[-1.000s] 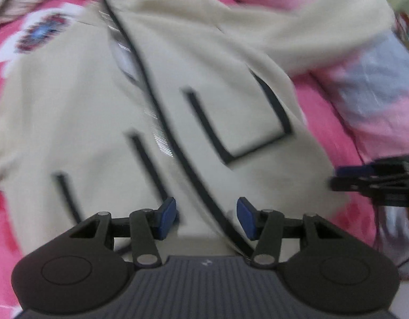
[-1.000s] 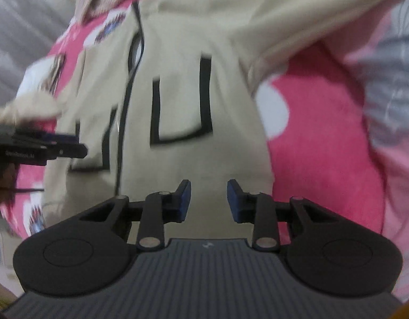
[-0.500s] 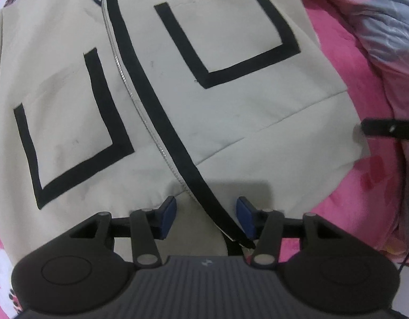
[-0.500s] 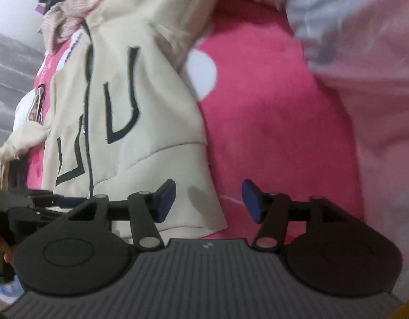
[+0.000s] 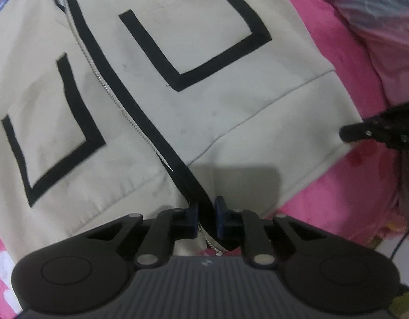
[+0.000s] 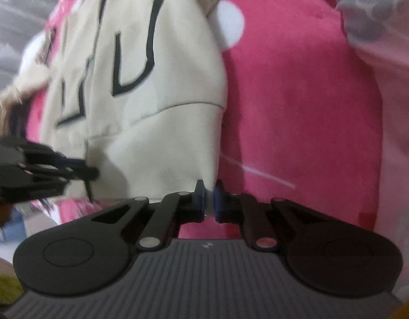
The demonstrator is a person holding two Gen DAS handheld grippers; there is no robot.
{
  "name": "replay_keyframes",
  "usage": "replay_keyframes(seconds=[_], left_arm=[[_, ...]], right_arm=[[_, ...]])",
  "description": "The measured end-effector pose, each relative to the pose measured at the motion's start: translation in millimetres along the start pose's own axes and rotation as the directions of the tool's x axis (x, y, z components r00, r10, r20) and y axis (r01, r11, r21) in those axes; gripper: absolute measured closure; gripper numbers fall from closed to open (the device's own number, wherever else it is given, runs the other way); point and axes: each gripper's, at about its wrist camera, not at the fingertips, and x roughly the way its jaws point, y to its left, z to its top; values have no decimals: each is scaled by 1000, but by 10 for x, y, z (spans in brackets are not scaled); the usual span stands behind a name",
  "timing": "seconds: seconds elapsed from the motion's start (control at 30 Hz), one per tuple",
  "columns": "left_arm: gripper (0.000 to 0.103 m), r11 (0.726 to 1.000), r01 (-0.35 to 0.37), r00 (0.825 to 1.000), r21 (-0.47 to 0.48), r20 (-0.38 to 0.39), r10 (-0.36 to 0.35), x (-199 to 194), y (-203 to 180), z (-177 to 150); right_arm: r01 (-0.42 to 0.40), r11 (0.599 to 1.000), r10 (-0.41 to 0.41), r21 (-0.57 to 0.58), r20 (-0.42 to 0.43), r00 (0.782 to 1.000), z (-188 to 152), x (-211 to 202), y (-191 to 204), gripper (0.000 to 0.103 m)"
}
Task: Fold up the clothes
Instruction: 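Grasp the hoodie hem with the right gripper and fold it toward the collar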
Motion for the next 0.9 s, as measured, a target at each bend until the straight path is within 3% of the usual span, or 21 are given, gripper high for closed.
replay_keyframes(seconds=[0.13, 0.27, 0.4, 0.5, 0.57, 0.67, 0.77, 0.83, 0.9], left_arm=[[91, 998, -18, 1000, 65, -20, 20, 27, -121, 6], [90, 993, -37, 999, 113, -31, 41, 53, -182, 51], [88, 992, -52, 998, 116, -39, 57, 124, -200, 75], [88, 992, -56, 997, 114, -41, 61, 141, -213, 103], [87, 992, -59, 997, 112, -42, 64, 150, -222, 123], [82, 992, -68, 996, 111, -47, 73, 166, -242, 150], [78, 992, -77, 996, 104, -42, 82, 172, -252, 164], [76, 994, -73, 996, 78, -39, 76, 166, -235, 172], [72, 995, -76, 996, 57, -38, 79, 164, -220, 195]], right_arm=[[48, 999, -48, -4, -41, 998, 74, 142, 55, 96], [122, 990, -125, -77, -35, 992, 65, 3, 191, 88], [168, 972, -150, -165, 113, 982, 124, -262, 450, 87], [140, 967, -91, -215, 222, 971, 230, -253, 642, 87], [114, 971, -74, -208, 189, 979, 280, -25, 631, 87], [144, 968, -134, -208, 61, 989, 182, 302, 444, 90], [174, 958, -167, -229, 53, 985, 228, 135, 506, 89], [183, 962, -153, -201, 155, 976, 388, -94, 561, 89], [166, 973, -114, -161, 290, 950, 633, -258, 629, 89]])
